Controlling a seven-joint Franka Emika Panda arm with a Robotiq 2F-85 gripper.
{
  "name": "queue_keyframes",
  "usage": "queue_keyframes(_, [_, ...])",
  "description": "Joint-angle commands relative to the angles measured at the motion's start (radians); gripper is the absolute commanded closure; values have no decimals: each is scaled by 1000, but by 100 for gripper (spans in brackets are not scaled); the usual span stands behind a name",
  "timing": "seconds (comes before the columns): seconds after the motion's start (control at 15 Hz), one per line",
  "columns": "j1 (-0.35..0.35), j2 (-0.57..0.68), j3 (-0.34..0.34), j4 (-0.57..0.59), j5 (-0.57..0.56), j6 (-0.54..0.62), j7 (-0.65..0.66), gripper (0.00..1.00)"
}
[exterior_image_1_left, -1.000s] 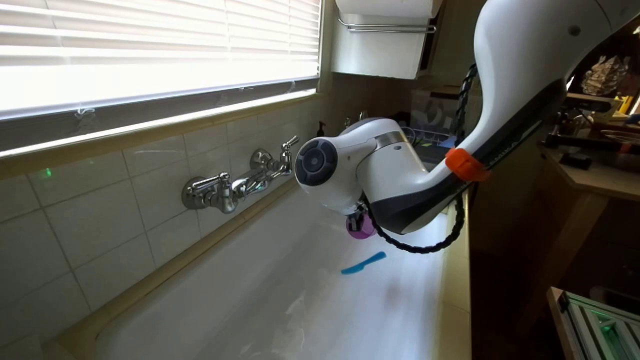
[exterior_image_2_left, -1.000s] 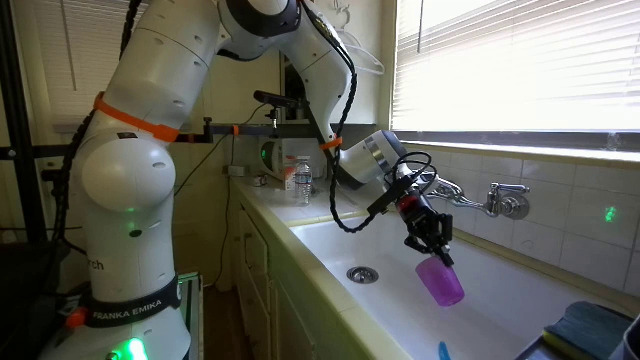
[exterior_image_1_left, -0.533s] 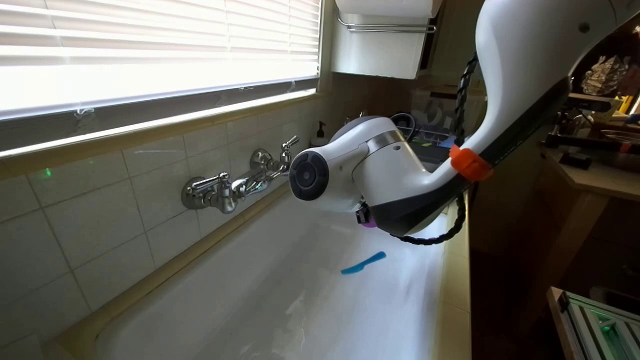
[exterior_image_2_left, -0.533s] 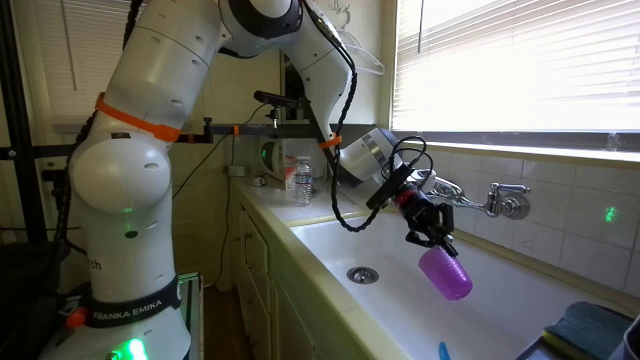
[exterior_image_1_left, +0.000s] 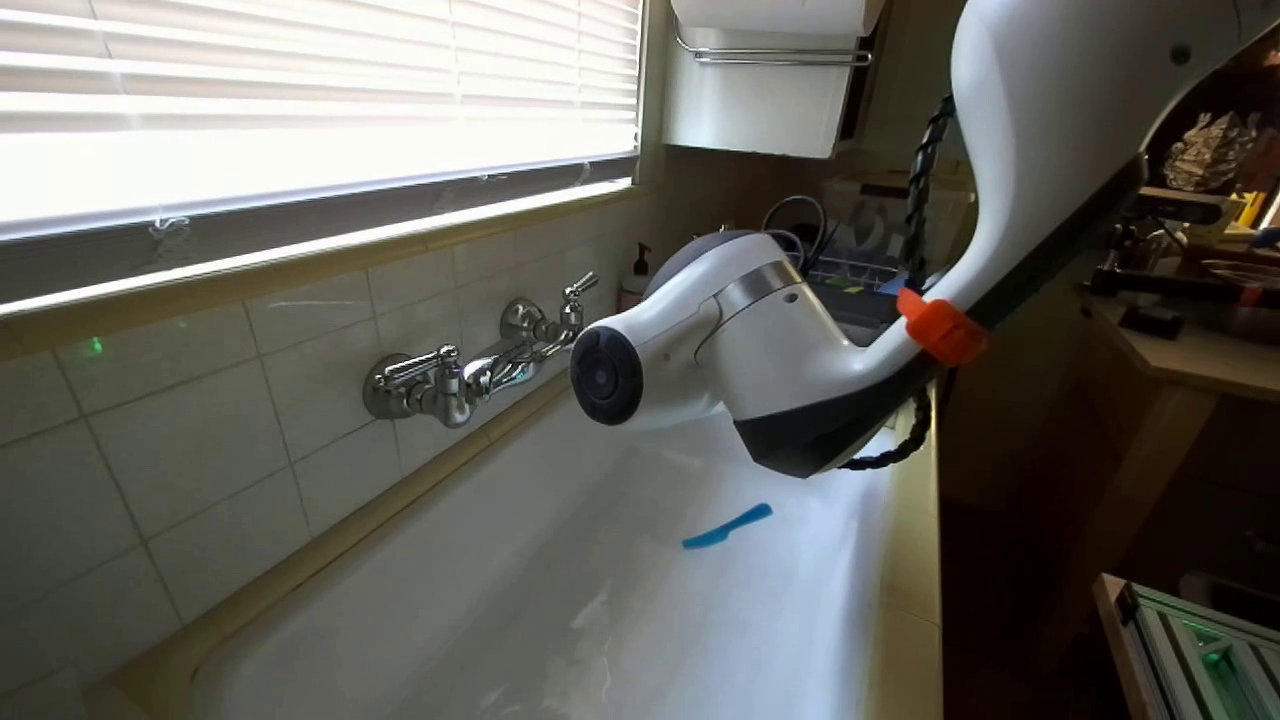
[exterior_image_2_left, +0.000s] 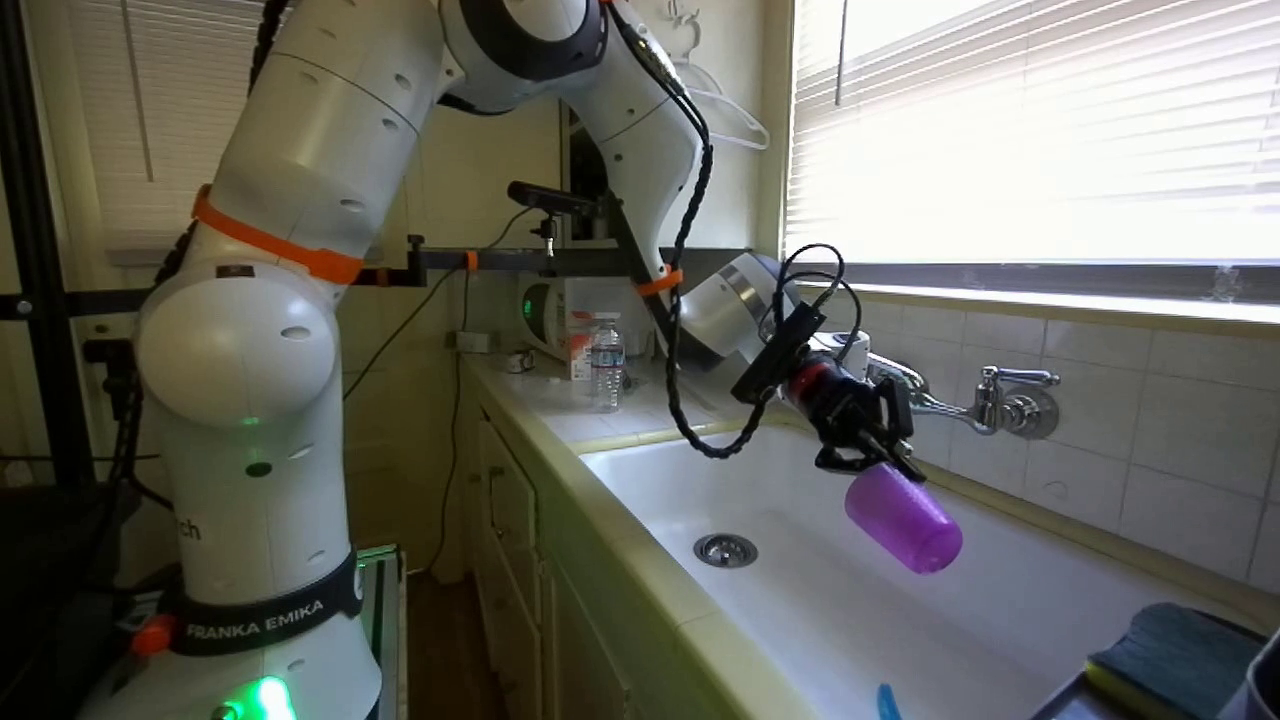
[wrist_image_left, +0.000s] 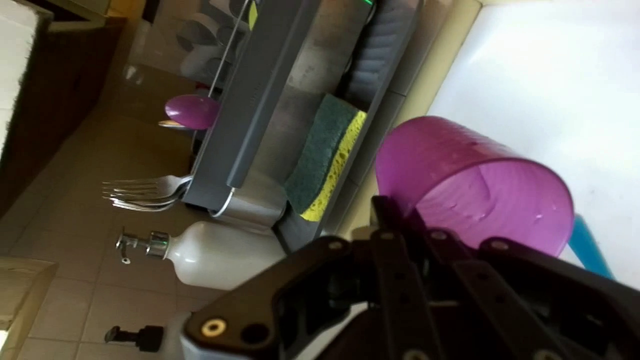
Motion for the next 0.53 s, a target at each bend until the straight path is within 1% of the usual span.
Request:
queue_keyframes(0.0, [-18,19,40,19,-51,-108,-59,99])
queue_keyframes(0.47, [-14,48,73,43,-142,-273,-141,99])
